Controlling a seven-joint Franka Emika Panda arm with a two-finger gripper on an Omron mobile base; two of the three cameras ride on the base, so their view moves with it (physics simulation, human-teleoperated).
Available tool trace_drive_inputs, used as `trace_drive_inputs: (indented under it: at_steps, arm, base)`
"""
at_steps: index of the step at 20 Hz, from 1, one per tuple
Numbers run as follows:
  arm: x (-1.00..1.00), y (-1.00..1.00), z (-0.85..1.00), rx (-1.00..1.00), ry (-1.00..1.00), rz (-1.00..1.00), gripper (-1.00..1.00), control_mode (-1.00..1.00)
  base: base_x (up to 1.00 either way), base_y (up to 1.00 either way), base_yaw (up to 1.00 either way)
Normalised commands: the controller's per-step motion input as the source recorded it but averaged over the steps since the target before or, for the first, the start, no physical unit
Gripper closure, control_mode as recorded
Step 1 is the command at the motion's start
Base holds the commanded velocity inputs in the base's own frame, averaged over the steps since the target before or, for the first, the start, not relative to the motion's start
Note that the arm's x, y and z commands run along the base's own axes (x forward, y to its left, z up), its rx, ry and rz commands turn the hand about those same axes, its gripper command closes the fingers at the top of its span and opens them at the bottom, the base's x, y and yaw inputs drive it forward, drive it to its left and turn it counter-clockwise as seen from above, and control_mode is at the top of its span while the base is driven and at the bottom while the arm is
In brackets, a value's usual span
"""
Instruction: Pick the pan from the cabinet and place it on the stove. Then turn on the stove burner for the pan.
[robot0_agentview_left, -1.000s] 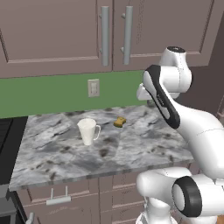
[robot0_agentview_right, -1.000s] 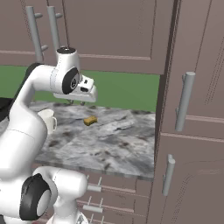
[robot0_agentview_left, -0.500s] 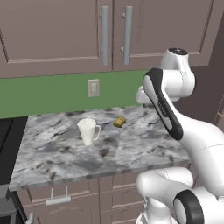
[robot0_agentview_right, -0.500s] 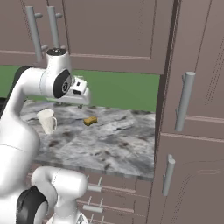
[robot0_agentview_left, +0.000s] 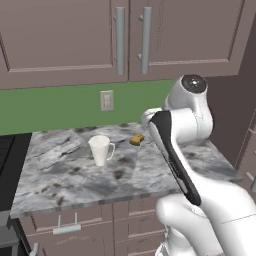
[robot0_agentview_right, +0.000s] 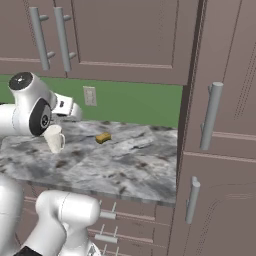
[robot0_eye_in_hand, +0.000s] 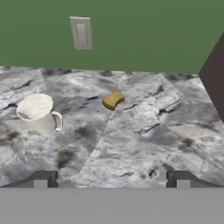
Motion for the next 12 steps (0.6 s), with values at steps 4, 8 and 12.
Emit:
trace_drive_inputs:
  at_steps: [4, 8, 12]
  arm:
    - [0.00, 0.05, 0.20, 0.00, -0.21, -0.07, -1.00, -1.00]
    - [0.00, 0.02, 0.31, 0.00, -0.18, -0.06, -1.00, -1.00]
    - [0.00, 0.07, 0.57, 0.00, -0.12, -0.08, -1.00, -1.00]
  base:
    - [0.00, 0.00, 0.00]
    - [0.00, 0.00, 0.00]
    - [0.00, 0.00, 0.00]
